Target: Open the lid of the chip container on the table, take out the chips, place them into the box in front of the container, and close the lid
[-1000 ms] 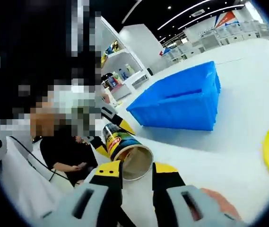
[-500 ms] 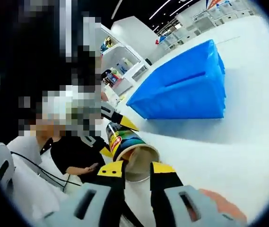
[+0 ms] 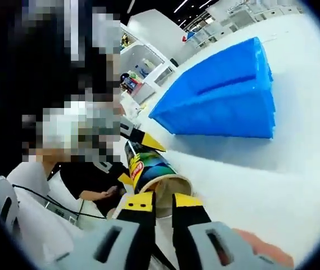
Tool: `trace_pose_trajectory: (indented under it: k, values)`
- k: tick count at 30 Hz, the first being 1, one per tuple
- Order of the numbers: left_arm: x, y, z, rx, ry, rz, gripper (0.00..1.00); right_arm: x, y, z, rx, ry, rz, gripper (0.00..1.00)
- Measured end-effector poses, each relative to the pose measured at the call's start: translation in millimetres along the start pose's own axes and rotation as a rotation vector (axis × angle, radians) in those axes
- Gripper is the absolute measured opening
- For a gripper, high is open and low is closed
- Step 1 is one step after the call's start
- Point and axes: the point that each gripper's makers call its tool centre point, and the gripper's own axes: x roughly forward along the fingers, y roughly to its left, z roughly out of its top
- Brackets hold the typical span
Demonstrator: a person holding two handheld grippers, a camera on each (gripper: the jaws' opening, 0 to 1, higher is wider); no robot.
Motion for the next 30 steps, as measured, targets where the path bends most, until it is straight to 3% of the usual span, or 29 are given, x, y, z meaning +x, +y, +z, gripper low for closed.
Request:
trace_pose_trajectory:
  k: [1,12,16,29,30]
  values:
    - [0.1,-0.4,-1.1,0.007,0.006,0.001,0.47,0.9,-4.6,2.8,-0.039,-0.008,-0.012,0.03]
    - [-0.6,-0.4,-1.9,0.019,0.004,0.007,0.47,-3.5,-5.4,2.9,-0.001,-0.033,-0.027,0.0]
    - [-0.5,-0.3,-1.5,0.035,0.008,0.017,0.47,-4.4,-5.5,1.4,0.031,-0.026,-0.019,0.0]
    - [-1.1,0.5,-1.8,0.024,-0.003,0.006,0.47,-18.4,-10.9,1.2,0.005,0.005,-0.093,0.0]
    - [-1.0,0.5,-1.9,0.025,-0.002,0.006,0.47,-24.6,-23.7,-2.9,-0.03,0.028,-0.183,0.0]
